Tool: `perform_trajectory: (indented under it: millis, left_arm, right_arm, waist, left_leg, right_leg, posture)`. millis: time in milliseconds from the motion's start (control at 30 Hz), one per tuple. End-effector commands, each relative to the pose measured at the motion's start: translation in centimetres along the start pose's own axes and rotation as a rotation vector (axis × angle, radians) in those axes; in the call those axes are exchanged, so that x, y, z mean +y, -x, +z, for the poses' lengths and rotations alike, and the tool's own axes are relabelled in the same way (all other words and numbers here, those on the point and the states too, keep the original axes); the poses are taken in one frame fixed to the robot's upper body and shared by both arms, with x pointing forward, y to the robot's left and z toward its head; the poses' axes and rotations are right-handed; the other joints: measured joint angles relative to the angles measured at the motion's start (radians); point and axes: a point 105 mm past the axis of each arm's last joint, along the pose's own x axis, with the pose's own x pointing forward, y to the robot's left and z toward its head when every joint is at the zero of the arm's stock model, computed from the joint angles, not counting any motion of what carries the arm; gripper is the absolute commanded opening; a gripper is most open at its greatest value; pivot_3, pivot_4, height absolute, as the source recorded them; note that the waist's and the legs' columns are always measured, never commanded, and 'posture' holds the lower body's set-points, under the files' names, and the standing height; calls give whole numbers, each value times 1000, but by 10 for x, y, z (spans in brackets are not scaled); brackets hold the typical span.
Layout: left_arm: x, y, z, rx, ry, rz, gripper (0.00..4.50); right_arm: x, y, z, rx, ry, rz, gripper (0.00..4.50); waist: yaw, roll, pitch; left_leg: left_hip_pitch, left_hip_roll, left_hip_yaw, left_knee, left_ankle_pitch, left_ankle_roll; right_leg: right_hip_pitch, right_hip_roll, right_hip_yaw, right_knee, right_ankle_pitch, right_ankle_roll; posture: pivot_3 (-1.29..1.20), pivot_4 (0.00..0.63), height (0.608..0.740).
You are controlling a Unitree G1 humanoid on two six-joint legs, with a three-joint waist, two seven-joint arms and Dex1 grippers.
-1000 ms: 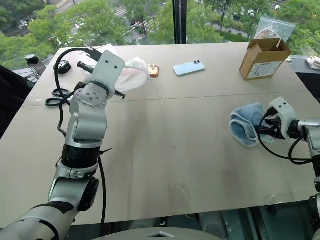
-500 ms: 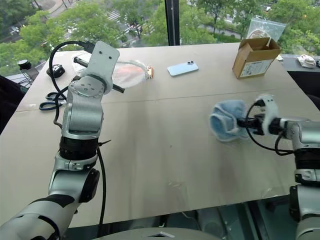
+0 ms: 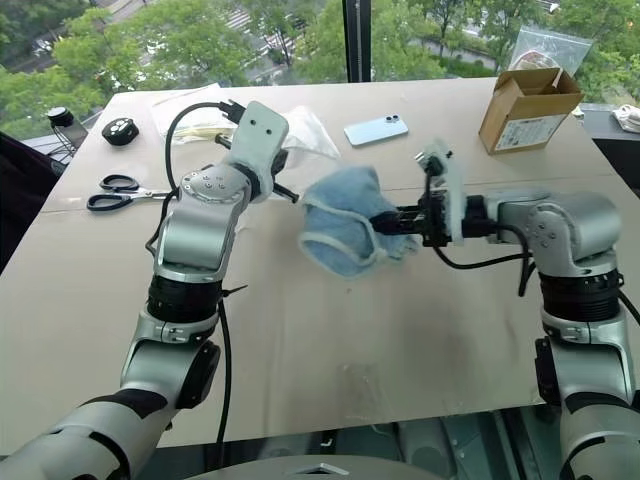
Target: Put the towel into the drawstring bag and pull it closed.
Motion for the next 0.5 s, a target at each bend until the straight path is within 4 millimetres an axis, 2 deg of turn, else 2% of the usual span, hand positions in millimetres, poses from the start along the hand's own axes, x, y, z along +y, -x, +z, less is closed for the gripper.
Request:
perform_trajectory:
  millis: [33, 333, 500]
  left_arm:
    - [-11, 11, 18, -103, -17, -73, 0]
    - [-25, 21, 32, -204, 12, -161, 0]
    - [-32, 23, 30, -200, 4, -208, 0]
  right_arm:
    - [2, -9, 14, -20, 56, -17, 26]
    - [0, -33, -6, 63, 52, -39, 26]
    - [-12, -42, 7, -3, -4, -104, 26]
  waist:
    - [-1, 0, 0]
    - [-2, 0, 0]
    - [-5, 0, 0]
  left_leg:
    - [0, 0, 0, 0, 0, 0]
    - [0, 0, 0, 0, 0, 0]
    - [1, 0, 0, 0, 0, 0]
  right_leg:
    - [0, 0, 0, 0, 0, 0]
    - [0, 0, 0, 0, 0, 0]
    - [0, 1, 1, 0, 0, 0]
  posture:
    - [0, 150, 740]
    - [0, 150, 740]
    - [0, 150, 740]
